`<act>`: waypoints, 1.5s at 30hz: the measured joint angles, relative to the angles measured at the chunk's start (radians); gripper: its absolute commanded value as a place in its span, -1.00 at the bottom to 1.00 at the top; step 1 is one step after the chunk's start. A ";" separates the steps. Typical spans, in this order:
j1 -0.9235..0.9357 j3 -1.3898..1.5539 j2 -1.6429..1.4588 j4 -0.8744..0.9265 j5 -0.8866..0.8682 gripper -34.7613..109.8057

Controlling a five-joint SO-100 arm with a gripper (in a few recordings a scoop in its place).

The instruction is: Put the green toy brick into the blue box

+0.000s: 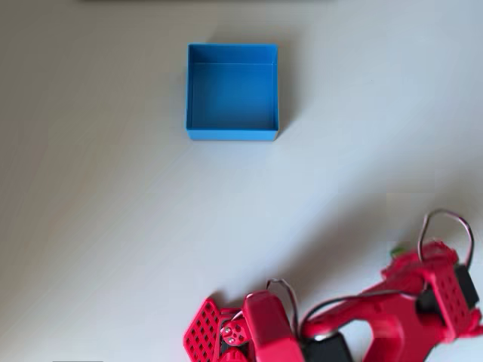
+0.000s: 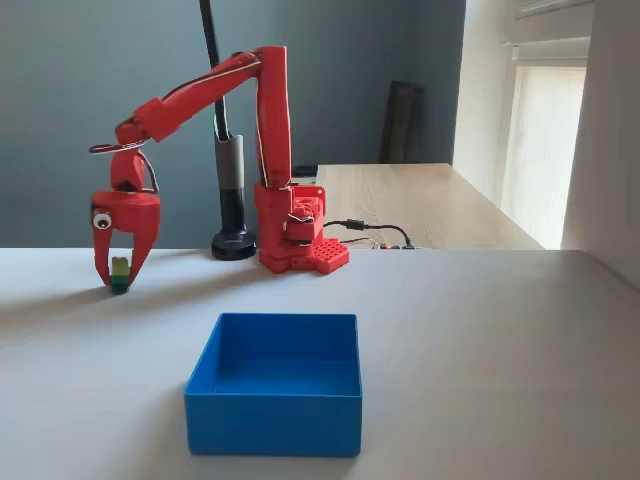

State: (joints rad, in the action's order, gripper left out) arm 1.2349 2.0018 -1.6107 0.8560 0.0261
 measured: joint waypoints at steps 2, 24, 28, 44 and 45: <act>-0.055 -0.057 -0.002 0.110 -0.005 -0.52; -0.862 -0.578 0.008 0.566 0.058 -0.52; -0.979 -0.578 0.008 0.566 0.051 -0.52; -1.226 -0.592 0.164 0.405 0.080 -0.52; -1.226 -0.598 0.186 0.391 0.091 -0.52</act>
State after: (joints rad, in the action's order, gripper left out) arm 0.0092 1.4036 -1.4251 1.2471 0.1166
